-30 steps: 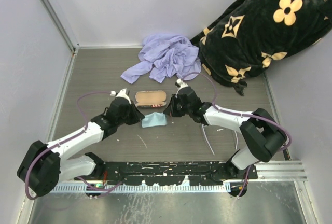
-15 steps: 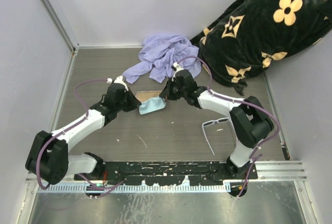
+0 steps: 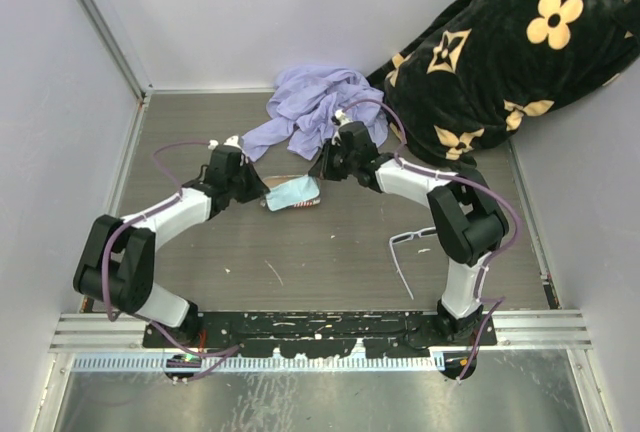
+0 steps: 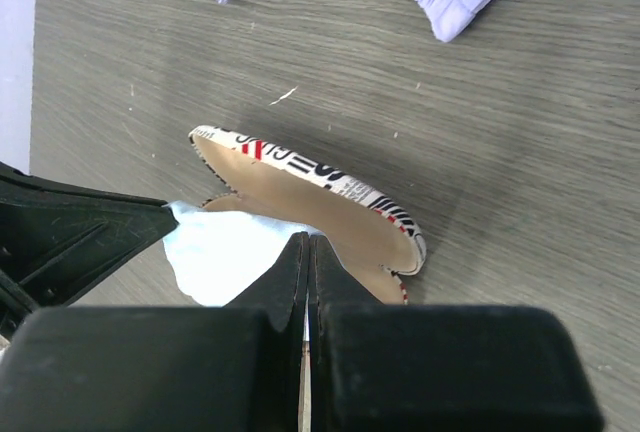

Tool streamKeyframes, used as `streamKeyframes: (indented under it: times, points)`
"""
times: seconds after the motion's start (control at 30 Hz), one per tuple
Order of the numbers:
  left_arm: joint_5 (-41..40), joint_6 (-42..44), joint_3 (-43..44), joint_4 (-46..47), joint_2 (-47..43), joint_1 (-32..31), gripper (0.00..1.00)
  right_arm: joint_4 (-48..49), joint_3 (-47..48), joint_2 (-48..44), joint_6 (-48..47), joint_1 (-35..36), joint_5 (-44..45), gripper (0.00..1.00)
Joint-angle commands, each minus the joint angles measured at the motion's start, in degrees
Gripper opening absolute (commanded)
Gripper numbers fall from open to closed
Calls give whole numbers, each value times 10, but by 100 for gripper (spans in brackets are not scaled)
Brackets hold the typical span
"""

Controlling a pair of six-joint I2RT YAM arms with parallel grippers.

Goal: Organize the sunglasses
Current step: Place the glasses cleaning cloth in the sunglasses case.

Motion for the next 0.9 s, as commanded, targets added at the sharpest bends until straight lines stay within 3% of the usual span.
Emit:
streamKeyframes:
  times: [0.0, 0.87]
  points:
    - [21, 20, 36, 34, 16, 10, 0, 9, 32, 10, -9, -6, -17, 0]
    - [52, 55, 90, 52, 100, 40, 0, 9, 48, 47, -10, -11, -21, 0]
